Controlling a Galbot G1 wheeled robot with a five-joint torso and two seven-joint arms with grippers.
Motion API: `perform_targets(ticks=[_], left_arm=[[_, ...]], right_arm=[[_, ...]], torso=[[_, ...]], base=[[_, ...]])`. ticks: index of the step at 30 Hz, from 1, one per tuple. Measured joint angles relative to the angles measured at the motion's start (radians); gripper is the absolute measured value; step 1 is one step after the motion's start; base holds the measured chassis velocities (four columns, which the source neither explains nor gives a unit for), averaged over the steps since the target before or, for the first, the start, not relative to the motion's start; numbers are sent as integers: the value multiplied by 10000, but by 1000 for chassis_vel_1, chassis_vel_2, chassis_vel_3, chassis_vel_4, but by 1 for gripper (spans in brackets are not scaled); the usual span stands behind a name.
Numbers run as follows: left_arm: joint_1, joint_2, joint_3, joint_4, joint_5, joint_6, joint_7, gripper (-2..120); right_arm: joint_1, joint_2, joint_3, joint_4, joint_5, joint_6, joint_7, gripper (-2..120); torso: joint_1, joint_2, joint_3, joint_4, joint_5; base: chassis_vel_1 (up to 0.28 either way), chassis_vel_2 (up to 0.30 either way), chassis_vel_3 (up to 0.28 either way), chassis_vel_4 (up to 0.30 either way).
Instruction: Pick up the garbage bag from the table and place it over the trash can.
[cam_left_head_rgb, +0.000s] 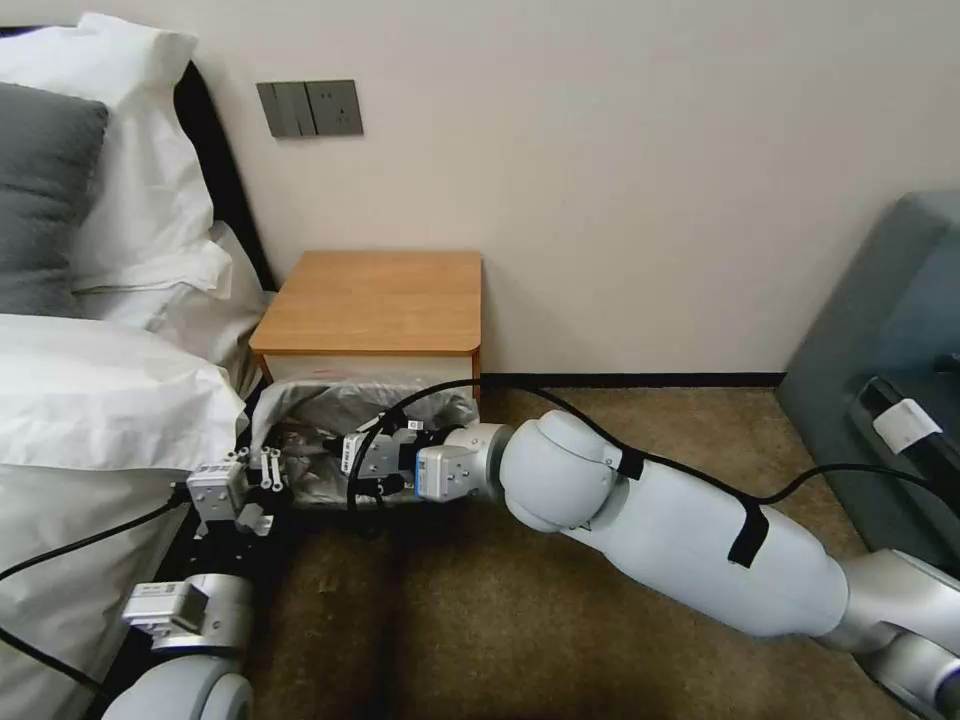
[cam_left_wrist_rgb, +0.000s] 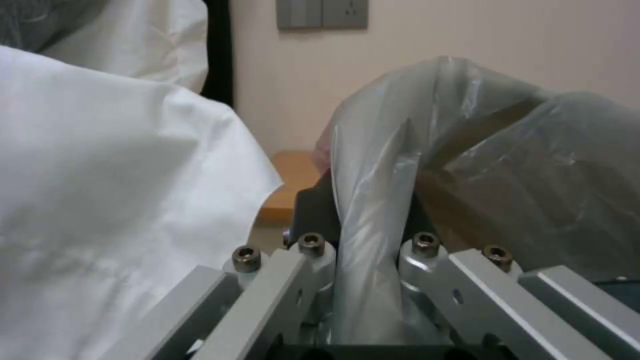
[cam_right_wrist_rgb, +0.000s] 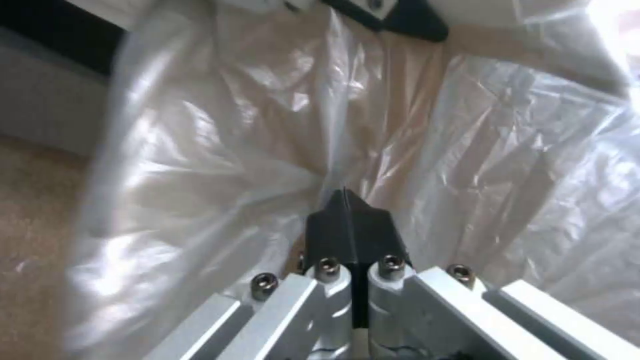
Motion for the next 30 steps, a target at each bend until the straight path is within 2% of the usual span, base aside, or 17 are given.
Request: perform_targets(ticks=[24, 30], left_arm=[[194, -118, 501, -432, 296, 152, 269, 7], [228, -146, 681, -421, 447, 154, 298, 7]], right_arm=[[14, 512, -73, -1616, -606, -334, 35, 0], [-69, 620, -90, -1831, -641, -869, 289, 0]], torso=[[0, 0, 0, 0, 0], [0, 0, 0, 0, 0]], base=[[0, 0, 0, 0], [0, 0, 0, 0]])
